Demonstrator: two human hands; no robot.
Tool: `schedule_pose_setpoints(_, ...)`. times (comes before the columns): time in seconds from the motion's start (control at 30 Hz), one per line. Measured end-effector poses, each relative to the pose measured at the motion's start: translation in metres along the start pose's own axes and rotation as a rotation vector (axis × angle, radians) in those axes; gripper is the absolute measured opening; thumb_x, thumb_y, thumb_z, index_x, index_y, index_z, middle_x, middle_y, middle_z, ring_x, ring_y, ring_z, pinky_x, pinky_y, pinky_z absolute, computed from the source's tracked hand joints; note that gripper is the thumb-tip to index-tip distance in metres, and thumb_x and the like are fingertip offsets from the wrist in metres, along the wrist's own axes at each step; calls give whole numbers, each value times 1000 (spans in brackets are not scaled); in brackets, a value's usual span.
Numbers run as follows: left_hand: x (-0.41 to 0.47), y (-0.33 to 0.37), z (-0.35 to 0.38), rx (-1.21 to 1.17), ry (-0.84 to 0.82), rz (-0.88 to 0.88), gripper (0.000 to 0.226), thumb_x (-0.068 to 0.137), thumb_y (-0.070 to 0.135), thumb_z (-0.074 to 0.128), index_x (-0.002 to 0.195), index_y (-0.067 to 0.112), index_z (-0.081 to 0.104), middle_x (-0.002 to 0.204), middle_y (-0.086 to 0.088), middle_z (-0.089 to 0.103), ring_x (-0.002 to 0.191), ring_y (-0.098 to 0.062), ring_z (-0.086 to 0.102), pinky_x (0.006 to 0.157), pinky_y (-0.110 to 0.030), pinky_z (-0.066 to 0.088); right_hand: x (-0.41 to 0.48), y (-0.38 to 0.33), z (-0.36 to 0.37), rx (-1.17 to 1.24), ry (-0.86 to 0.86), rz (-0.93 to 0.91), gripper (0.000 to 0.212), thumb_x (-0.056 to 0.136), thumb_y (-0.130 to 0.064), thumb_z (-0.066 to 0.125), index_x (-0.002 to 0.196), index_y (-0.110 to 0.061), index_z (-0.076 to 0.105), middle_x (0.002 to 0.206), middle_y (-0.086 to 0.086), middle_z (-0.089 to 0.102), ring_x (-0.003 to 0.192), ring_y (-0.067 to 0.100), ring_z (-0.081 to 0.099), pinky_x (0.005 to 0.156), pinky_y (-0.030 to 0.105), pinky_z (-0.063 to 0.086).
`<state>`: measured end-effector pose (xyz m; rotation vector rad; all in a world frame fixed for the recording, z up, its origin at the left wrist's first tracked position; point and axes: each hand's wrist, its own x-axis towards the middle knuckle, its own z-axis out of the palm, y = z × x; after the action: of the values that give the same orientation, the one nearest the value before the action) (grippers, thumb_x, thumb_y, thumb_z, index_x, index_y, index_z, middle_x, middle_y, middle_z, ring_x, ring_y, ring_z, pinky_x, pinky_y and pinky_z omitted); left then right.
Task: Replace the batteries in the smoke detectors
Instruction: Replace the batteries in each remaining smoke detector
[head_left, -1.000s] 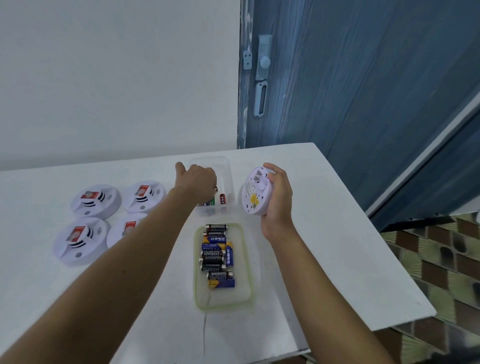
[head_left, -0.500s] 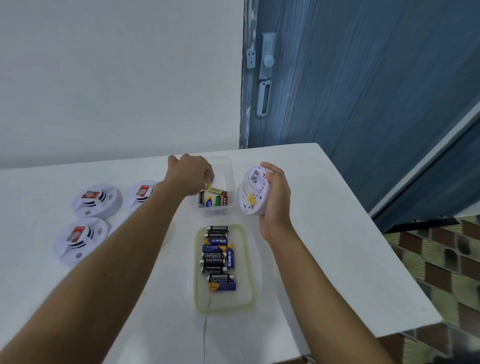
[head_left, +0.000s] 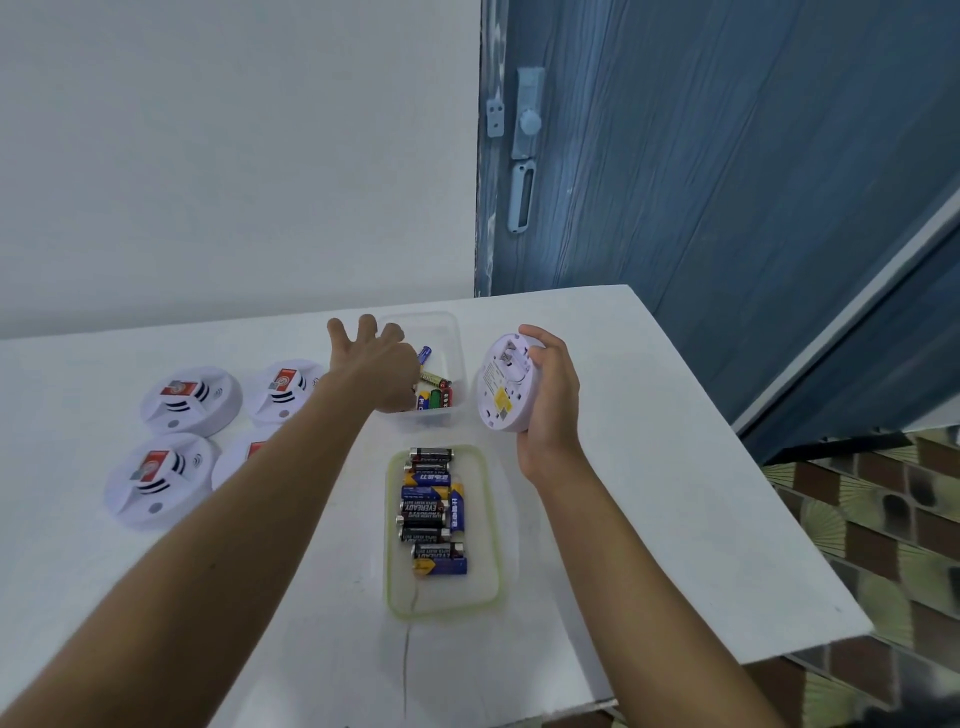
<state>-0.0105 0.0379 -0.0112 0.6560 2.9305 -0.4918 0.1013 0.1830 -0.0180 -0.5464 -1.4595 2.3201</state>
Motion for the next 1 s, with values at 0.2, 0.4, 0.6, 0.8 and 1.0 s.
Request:
schedule_pose_setpoints(0.2, -7, 6, -7, -97, 24, 36, 30, 83, 45, 62, 113, 49, 64, 146, 5, 35, 135, -28, 23, 102, -60, 16, -2, -1, -1, 8, 3, 3, 35, 74, -34, 49, 103, -28, 66, 112, 0, 65, 105, 17, 62, 83, 30, 50)
schedule_pose_setpoints(0.4, -3, 8, -5, -3, -22, 34, 29, 87, 40, 59, 115, 45, 64, 134, 2, 43, 125, -31, 31, 98, -60, 19, -6, -3, -2, 8, -1, -7, 35, 74, -35, 49, 104, -28, 66, 113, 0, 65, 107, 19, 61, 83, 31, 50)
schedule_pose_setpoints(0.6, -3, 10, 1, -66, 61, -11, 25, 79, 45, 64, 102, 35, 68, 127, 5, 48, 123, -28, 35, 98, -61, 19, -8, -6, -6, 12, 14, -16, 35, 75, -34, 49, 104, -27, 67, 112, 0, 66, 106, 19, 62, 83, 32, 50)
schedule_pose_setpoints(0.8, -8, 6, -2, -288, 205, -24, 13, 77, 38, 68, 89, 35, 63, 99, 12, 58, 122, -19, 38, 101, -56, 14, -10, -6, -3, 20, 11, -13, 34, 75, -34, 50, 103, -27, 67, 108, -2, 67, 103, 19, 63, 84, 33, 51)
schedule_pose_setpoints(1.0, -24, 6, -9, -887, 338, 89, 13, 88, 24, 66, 98, 24, 59, 93, 9, 65, 94, -14, 61, 90, -28, 33, -15, -2, 3, 75, -29, -2, 27, 80, -34, 50, 100, -28, 68, 108, 1, 67, 102, 18, 63, 85, 35, 51)
